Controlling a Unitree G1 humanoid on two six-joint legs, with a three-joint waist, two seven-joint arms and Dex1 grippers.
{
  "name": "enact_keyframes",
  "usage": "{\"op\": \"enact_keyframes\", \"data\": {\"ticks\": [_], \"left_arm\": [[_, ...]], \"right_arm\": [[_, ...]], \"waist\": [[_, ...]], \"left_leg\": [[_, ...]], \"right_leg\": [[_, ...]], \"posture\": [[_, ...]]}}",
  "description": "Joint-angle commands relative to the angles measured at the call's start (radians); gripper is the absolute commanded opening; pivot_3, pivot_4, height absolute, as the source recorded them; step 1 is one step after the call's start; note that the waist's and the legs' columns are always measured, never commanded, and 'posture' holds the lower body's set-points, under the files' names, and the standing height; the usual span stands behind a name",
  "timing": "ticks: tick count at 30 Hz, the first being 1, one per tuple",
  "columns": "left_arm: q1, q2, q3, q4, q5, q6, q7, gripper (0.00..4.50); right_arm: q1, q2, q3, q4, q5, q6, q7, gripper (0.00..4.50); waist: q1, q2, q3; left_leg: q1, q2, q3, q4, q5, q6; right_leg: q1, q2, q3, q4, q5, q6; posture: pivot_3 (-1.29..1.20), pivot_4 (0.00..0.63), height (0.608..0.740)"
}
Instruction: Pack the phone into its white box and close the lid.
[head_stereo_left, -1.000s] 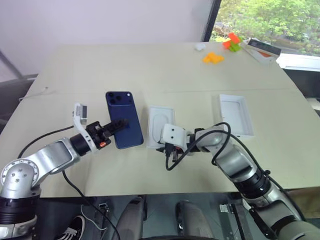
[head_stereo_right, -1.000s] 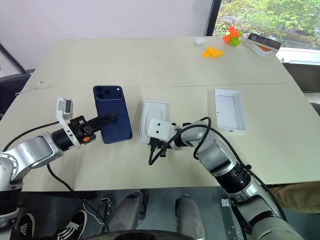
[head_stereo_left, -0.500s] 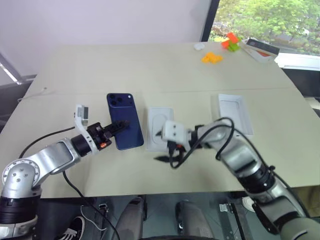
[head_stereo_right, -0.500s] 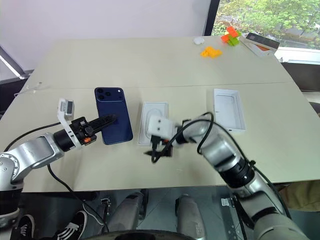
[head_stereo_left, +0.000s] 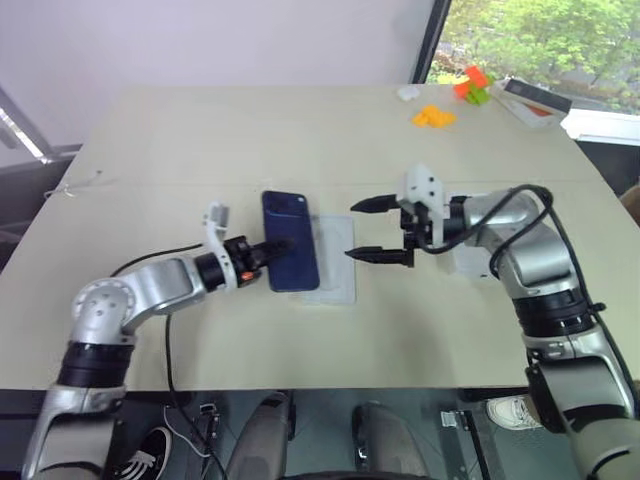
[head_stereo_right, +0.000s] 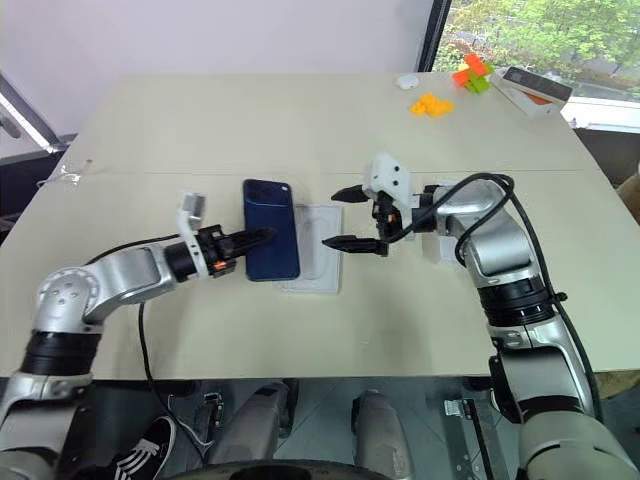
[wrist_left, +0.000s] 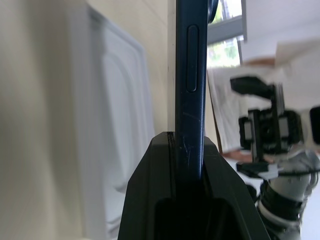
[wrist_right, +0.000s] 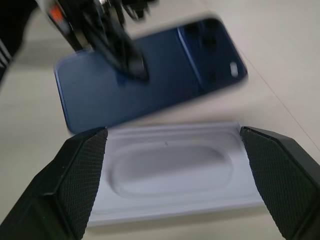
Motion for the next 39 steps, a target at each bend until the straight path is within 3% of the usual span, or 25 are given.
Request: {"op": "enact_keyframes", "data": {"ticks": [1,14,28,37,39], "left_arm": [[-0.051,-0.039,-0.016,0.027,0.031,0.021,0.002,0.00],[-0.172,-0.152,0.021,0.243,0.238,0.105,-0.018,0.00],[-0.201,-0.222,0.022,0.218,0.429,0.229,-0.061,0.00],[-0.211,-0.279,0.096,0.236,0.473,0.251,-0.017,0.00],[-0.210,-0.284,0.109,0.232,0.480,0.265,-0.006,1.00]], "right_arm": [[0.028,-0.023,-0.035,-0.007,0.011,-0.104,0.012,4.44],[0.063,-0.038,0.004,-0.014,-0.012,-0.101,-0.033,4.44],[0.051,-0.006,0.028,0.012,-0.051,-0.153,-0.087,4.44],[0.044,-0.001,0.035,0.030,-0.065,-0.170,-0.097,4.44],[0.037,-0.001,0.036,0.042,-0.072,-0.176,-0.097,4.50]], "waist": [[0.000,0.000,0.000],[-0.016,0.000,0.000],[-0.017,0.000,0.000],[-0.018,0.000,0.000],[-0.018,0.000,0.000]], "left_leg": [[0.000,0.000,0.000,0.000,0.000,0.000],[0.001,-0.001,0.001,0.001,0.000,0.000],[0.001,-0.001,0.000,0.002,0.001,-0.001],[0.002,-0.001,0.000,0.002,0.001,-0.001],[0.002,-0.001,0.000,0.002,0.001,-0.001]], "right_leg": [[0.000,0.000,0.000,0.001,0.000,0.000],[0.001,0.001,0.000,0.002,0.000,0.000],[0.001,0.001,0.000,0.003,0.000,0.002],[0.001,0.001,0.000,0.003,0.001,0.003],[0.001,0.001,-0.001,0.003,0.001,0.003]], "posture": [[0.00,0.150,0.740],[0.00,0.150,0.740],[0.00,0.150,0.740],[0.00,0.150,0.740],[0.00,0.150,0.740]]}}
